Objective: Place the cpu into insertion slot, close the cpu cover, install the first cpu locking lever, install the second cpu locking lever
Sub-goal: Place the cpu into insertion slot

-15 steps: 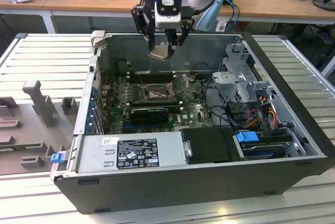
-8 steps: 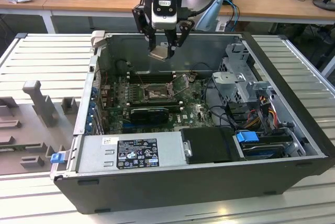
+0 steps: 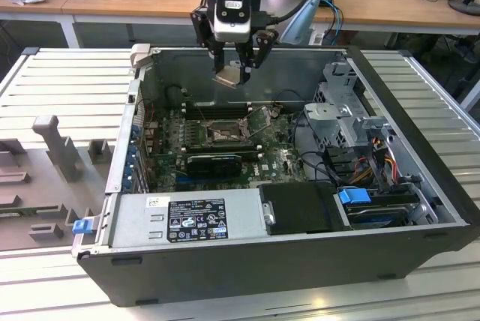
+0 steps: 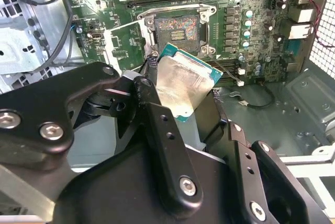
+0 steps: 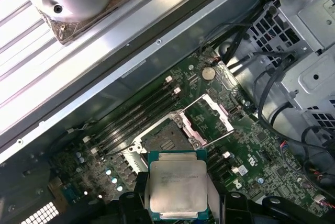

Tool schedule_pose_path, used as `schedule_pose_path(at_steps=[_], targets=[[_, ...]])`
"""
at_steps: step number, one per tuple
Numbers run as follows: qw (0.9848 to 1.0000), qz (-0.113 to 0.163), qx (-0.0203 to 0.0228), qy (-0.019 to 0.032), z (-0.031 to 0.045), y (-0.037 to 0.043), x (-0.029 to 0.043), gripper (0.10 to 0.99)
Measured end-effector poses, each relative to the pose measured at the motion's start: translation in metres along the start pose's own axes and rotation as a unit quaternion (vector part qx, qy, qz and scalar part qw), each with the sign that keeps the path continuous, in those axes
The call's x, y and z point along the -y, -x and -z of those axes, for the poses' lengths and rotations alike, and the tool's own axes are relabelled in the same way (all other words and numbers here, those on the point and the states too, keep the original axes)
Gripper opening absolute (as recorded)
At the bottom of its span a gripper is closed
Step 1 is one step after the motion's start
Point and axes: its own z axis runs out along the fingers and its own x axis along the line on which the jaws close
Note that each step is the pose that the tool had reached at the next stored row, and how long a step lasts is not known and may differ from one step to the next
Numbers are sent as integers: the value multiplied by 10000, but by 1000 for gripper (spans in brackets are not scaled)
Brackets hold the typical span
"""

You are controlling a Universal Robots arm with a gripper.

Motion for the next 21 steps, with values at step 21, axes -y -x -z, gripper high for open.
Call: schedule_pose_path(at_steps=[21], targets=[[9976, -695, 58, 12, -13, 0, 1, 529]])
